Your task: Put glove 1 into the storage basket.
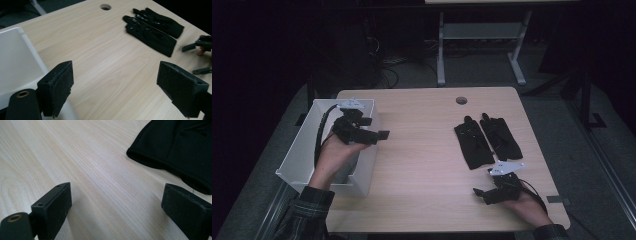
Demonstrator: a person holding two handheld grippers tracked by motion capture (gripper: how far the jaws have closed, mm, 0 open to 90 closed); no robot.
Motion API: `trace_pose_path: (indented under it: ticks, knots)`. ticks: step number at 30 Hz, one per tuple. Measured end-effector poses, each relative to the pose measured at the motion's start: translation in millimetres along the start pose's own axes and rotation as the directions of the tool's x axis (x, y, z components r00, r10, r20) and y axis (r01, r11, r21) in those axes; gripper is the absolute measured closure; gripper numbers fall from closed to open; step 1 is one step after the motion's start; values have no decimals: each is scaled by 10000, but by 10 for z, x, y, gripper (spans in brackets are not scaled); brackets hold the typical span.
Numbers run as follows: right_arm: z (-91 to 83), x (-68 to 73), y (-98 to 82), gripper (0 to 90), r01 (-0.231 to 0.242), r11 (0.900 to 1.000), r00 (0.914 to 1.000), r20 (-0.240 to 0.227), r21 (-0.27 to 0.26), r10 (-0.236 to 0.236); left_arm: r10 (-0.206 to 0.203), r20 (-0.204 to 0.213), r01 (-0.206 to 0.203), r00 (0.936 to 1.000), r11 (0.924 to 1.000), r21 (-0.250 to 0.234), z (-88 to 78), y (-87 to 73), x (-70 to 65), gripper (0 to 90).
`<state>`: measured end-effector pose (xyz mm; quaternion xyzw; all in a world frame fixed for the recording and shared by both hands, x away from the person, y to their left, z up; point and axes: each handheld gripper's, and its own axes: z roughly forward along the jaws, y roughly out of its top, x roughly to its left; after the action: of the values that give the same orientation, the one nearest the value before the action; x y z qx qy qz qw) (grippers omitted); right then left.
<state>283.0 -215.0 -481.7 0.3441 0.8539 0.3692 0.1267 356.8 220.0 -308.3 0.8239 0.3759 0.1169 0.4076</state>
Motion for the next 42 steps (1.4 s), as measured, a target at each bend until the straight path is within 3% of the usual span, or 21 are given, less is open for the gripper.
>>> trace_pose_path:
  ticks: [3, 6, 11, 18, 30, 42]
  knots:
    - [0, 0, 0, 91, 0, 10000, 10000, -1, -1, 0, 149, 108, -149, 9998, 9999, -4, 49, 3, -78, 135]
    - [0, 0, 0, 91, -1, 10000, 10000, 2, -3, 1, 371, 267, -369, 9990, 9993, -78, 156, -9, -258, 135]
    - [0, 0, 0, 91, -1, 10000, 10000, 1, 1, 1, 592, 478, -588, 9971, 9982, -111, 281, -30, -436, 135]
    - [0, 1, 0, 91, -6, 10000, 10000, 2, 2, 6, 986, 546, -995, 9936, 9949, 143, 484, -147, -628, 135]
    - [-1, 0, 0, 91, -2, 10000, 10000, -1, 11, 2, 1349, 526, -1386, 9895, 9875, 750, 832, -537, -768, 135]
    - [0, 0, 0, 91, 4, 10000, 10000, 3, 12, -4, 1464, 331, -1499, 9887, 9755, 1610, 1178, -911, -723, 135]
